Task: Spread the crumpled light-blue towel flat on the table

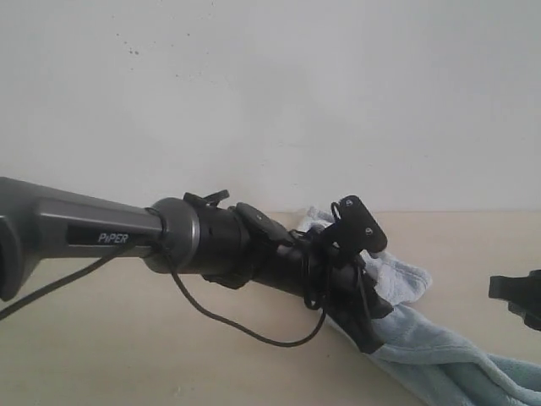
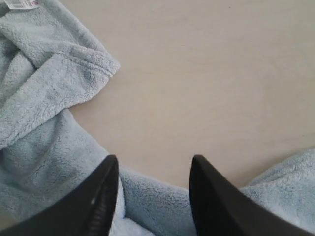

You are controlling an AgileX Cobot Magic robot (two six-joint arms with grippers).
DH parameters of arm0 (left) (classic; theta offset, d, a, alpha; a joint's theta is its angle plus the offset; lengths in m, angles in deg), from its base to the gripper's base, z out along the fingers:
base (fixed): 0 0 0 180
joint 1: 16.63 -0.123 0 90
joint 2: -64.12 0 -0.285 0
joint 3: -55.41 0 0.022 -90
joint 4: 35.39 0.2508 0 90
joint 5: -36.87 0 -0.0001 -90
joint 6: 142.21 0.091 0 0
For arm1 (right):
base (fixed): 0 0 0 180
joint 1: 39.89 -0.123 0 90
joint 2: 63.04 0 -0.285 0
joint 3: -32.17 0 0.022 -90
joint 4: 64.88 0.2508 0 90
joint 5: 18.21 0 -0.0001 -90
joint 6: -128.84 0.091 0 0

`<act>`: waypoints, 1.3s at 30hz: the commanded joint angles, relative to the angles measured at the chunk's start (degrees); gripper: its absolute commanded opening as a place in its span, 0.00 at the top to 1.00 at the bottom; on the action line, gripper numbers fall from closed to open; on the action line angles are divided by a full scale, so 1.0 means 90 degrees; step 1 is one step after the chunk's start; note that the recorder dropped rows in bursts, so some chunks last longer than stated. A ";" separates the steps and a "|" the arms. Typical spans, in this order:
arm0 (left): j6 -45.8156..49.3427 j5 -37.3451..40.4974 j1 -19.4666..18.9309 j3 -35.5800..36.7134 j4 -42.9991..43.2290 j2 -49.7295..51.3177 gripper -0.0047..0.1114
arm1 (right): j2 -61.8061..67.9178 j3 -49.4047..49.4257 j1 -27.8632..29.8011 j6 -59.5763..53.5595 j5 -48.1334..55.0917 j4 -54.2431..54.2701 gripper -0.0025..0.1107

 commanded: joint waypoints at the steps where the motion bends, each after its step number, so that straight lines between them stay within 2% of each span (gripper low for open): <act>1: -0.0117 -0.0198 0.0022 -0.0198 0.0014 0.0244 0.59 | 0.0003 -0.0020 0.0033 0.0115 -0.0075 -0.0005 0.59; 5: -0.0117 -0.0293 0.0022 -0.0331 0.0014 0.0389 0.59 | 0.0003 -0.0020 0.0033 0.0211 -0.0099 -0.0005 0.59; 8: -0.0117 -0.0822 0.0022 -0.0347 0.0014 0.0421 0.63 | 0.0003 -0.0020 0.0033 0.0225 -0.0086 -0.0005 0.59; 12: -0.0394 -0.1428 0.0022 -0.0347 0.0014 0.0312 0.88 | 0.0003 -0.0020 0.0033 0.0225 -0.0061 -0.0005 0.59; 13: -0.0534 -0.1466 0.0022 -0.0347 0.0014 0.0229 0.92 | 0.0003 -0.0020 0.0033 0.0225 -0.0048 -0.0005 0.59; 20: -0.1359 -0.1621 0.0008 -0.0265 0.0014 -0.0672 0.93 | 0.0003 -0.0020 0.0033 0.0210 0.0370 -0.0005 0.59; 23: -0.1801 -0.1965 0.0008 0.0132 0.0014 -0.1113 0.93 | -0.0038 -0.0020 0.0033 0.0195 0.0702 -0.0005 0.59; 26: -0.1906 -0.2526 0.0008 0.0893 -0.0017 -0.1552 0.93 | -0.0293 -0.0032 -0.0045 0.0148 0.1018 -0.0005 0.59; 31: -0.1906 -0.4023 0.0008 0.2464 -0.0109 -0.2464 0.93 | -0.0976 -0.0360 -0.0644 -0.0676 0.2005 -0.0005 0.59; 33: -0.1875 -0.4123 0.0008 0.3029 -0.0109 -0.2818 0.93 | -0.1130 -0.0594 -0.0811 -0.1157 0.2372 -0.0017 0.59; 36: -0.1738 -0.3806 0.0008 0.3689 -0.0109 -0.3280 0.93 | -0.1171 -0.0975 -0.0901 -0.2337 0.3082 -0.0041 0.59; 37: -0.1813 -0.3734 0.0008 0.4048 -0.0112 -0.3532 0.93 | -0.1141 -0.1198 -0.0901 -0.2754 0.3781 0.0020 0.59; 38: -0.1840 -0.3828 0.0008 0.4191 -0.0218 -0.3652 0.93 | -0.1141 -0.1242 -0.0901 -0.2754 0.3996 0.0048 0.59; 39: -0.1875 -0.3990 0.0008 0.4429 -0.0397 -0.3888 0.93 | -0.1141 -0.1242 -0.0901 -0.2913 0.4417 0.0590 0.58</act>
